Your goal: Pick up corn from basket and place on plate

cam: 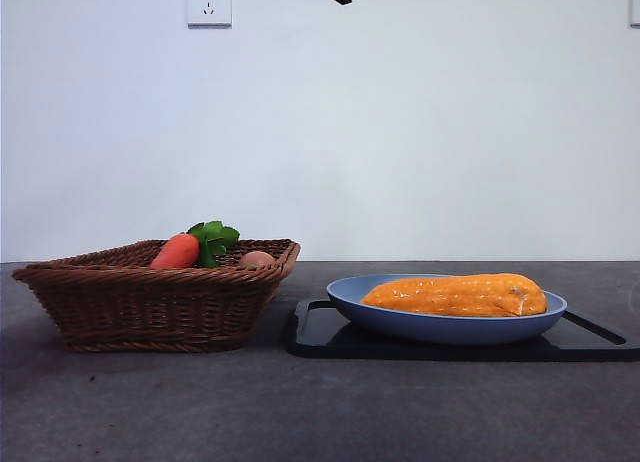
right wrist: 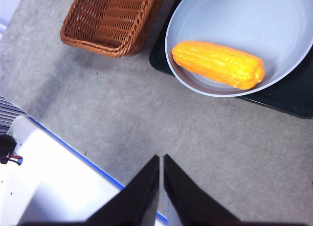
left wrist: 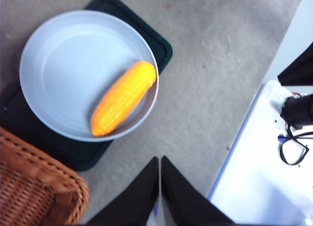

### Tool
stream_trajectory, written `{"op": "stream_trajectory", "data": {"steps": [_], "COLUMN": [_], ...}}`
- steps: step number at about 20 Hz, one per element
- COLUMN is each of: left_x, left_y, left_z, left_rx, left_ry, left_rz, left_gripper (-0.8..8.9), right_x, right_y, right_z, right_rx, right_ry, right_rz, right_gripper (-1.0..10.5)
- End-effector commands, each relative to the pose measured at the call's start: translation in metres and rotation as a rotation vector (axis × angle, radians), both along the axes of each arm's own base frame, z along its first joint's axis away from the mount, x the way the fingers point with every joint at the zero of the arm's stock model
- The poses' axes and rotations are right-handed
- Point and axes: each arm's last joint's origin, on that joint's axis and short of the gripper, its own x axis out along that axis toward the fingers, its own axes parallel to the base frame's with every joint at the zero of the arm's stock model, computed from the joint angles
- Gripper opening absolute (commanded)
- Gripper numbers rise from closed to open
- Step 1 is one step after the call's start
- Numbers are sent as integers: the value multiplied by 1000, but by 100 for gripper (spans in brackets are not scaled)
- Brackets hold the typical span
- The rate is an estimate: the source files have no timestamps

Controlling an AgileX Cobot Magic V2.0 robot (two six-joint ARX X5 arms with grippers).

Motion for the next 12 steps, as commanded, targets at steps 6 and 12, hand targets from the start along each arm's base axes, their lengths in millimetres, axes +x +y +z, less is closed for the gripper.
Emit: {"op": "stream_trajectory", "data": {"steps": [6, 12], "left_x": [9, 16], "left_y": [-11, -18], "left_z": [12, 22], "left_rx": [-102, -202], "left_ry": [-128, -245], "left_rz": [-14, -14], "left_gripper": [8, 8], "right_x": [2, 2], "right_y": [1, 1], "right_z": [5, 5], "right_rx": [-2, -2], "right_ry": [-31, -31], "right_rz": [14, 14], "right_gripper": [3, 3]}}
